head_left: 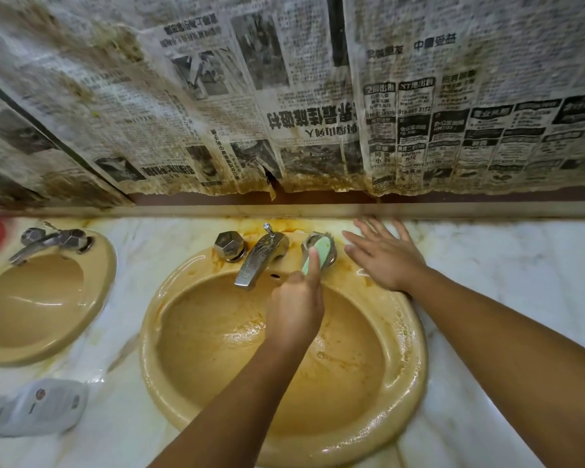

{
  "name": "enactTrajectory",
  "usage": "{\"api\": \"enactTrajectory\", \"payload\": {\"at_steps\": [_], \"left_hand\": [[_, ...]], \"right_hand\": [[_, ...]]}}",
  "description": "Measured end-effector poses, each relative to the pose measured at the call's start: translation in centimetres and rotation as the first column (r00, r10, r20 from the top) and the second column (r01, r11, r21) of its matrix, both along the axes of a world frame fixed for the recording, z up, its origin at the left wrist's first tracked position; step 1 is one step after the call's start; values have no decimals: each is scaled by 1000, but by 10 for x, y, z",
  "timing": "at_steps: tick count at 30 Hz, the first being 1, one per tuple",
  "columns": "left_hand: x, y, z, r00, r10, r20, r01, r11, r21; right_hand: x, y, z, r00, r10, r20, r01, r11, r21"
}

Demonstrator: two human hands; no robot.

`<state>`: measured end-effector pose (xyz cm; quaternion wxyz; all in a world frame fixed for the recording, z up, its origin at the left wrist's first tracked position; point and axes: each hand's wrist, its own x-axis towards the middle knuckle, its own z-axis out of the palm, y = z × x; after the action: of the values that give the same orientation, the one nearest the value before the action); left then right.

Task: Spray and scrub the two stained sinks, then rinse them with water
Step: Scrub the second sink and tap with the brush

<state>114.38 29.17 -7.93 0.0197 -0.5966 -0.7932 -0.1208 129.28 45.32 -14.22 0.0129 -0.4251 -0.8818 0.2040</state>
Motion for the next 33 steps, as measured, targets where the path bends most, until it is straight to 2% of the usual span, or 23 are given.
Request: {"api": "enactTrajectory", "payload": {"at_steps": [6, 9, 11, 15, 17, 20, 22, 25, 28, 33], "left_hand": [[-9, 0, 7, 982, -102, -156, 86, 991, -106], [-8, 0, 6, 944, -229, -239, 180, 961, -209], [-11, 3, 6, 923, -246, -295, 192, 961, -200], [-7, 20, 18, 956, -155, -249, 132, 985, -107], [-8, 36, 29, 971, -127, -204, 95, 983, -159], [-17, 67, 53, 999, -34, 15, 37, 961, -274], [-16, 76, 66, 997, -7, 76, 33, 941, -336], [-12, 79, 73, 997, -73, 10, 71, 905, -419], [-14, 81, 77, 998, -54, -36, 35, 919, -392], [-2, 53, 60, 978, -135, -161, 66, 925, -374]], "right_hand": [[0, 2, -1, 1000, -10, -26, 9, 1000, -9], [1, 2, 0, 1000, -9, -15, 10, 1000, 4], [0, 2, 0, 1000, -6, -20, 6, 1000, 6], [2, 3, -3, 1000, -5, -30, 4, 1000, -16], [1, 3, -4, 1000, -14, -26, 14, 1000, -14], [1, 3, -3, 1000, -15, -23, 14, 1000, -9], [1, 2, -2, 1000, -17, -20, 17, 1000, -8], [1, 1, 0, 1000, -20, -16, 20, 1000, -10], [1, 0, 1, 999, -30, -27, 29, 1000, -11], [0, -2, 5, 999, -29, -14, 29, 1000, -2]]}}
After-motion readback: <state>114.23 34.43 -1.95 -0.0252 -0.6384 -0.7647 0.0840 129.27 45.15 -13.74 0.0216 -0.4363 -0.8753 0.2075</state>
